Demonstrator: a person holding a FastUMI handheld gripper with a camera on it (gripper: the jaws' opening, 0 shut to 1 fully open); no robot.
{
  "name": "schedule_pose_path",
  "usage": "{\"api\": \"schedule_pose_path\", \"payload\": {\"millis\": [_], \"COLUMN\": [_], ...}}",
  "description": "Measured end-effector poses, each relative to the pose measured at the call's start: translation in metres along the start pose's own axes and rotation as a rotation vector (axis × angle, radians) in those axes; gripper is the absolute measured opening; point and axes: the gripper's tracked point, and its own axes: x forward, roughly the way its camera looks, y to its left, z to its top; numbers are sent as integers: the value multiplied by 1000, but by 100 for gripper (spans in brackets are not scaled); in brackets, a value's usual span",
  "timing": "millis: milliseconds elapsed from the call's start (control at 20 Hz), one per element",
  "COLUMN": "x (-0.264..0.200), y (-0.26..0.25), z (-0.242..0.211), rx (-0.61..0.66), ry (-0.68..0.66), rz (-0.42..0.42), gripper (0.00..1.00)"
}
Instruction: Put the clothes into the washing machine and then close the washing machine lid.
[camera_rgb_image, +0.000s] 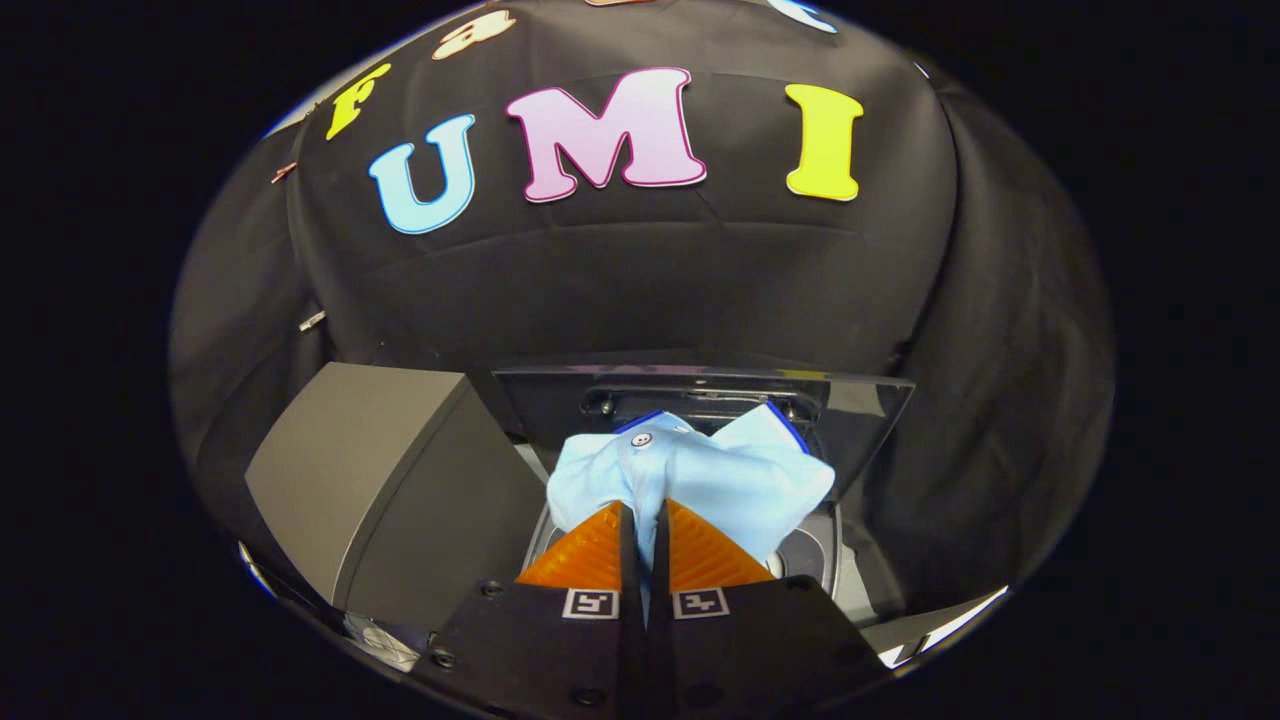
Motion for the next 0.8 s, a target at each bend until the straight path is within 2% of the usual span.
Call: {"api": "schedule_pose_path", "payload": {"millis": [300,800], "x": [12,40], "y": [-11,-28], "z": [-22,-70], "rx": [36,95], "ry": [51,143], "rz": [-86,-162], "gripper": [5,5]}}
